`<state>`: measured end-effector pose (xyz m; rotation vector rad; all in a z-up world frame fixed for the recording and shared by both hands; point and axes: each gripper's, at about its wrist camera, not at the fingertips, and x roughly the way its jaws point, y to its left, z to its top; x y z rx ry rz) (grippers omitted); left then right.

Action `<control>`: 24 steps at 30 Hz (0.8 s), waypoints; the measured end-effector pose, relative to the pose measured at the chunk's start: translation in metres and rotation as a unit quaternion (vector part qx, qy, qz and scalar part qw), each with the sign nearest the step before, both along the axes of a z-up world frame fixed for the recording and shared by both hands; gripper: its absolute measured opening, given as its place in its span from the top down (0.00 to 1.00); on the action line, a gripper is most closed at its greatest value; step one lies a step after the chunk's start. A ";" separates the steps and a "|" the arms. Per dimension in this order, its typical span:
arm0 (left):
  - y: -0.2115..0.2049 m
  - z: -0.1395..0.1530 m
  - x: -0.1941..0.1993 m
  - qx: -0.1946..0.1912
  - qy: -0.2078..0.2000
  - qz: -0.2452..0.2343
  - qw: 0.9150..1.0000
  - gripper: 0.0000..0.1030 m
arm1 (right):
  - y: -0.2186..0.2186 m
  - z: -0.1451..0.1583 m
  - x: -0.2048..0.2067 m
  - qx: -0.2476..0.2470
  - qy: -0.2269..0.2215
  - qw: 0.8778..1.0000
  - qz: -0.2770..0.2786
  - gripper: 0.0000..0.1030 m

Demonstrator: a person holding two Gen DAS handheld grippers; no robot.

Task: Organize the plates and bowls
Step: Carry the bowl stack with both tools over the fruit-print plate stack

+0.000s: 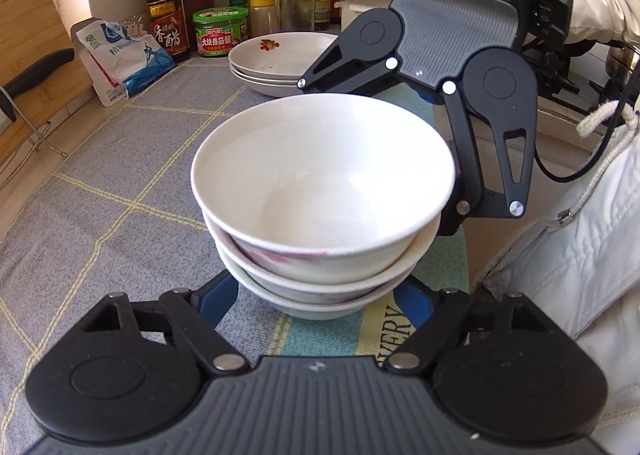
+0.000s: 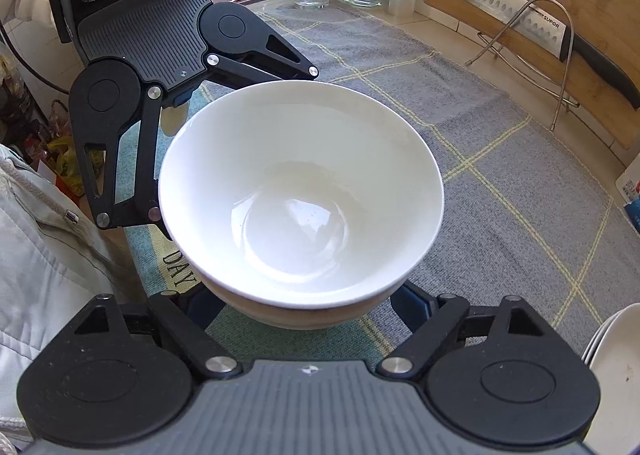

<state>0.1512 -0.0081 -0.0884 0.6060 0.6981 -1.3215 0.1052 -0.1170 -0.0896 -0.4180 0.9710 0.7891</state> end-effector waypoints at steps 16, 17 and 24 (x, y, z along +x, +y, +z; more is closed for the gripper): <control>-0.003 0.003 0.000 0.005 0.000 -0.012 1.000 0.20 | 0.002 0.003 0.003 0.001 0.013 1.000 -0.001 0.16; -0.003 0.003 -0.001 0.007 0.000 -0.011 1.000 0.20 | 0.001 0.003 0.003 0.002 0.014 1.000 -0.002 0.16; -0.011 0.010 -0.004 0.011 -0.005 -0.007 1.000 0.20 | -0.009 0.010 0.004 0.011 0.019 1.000 0.001 0.16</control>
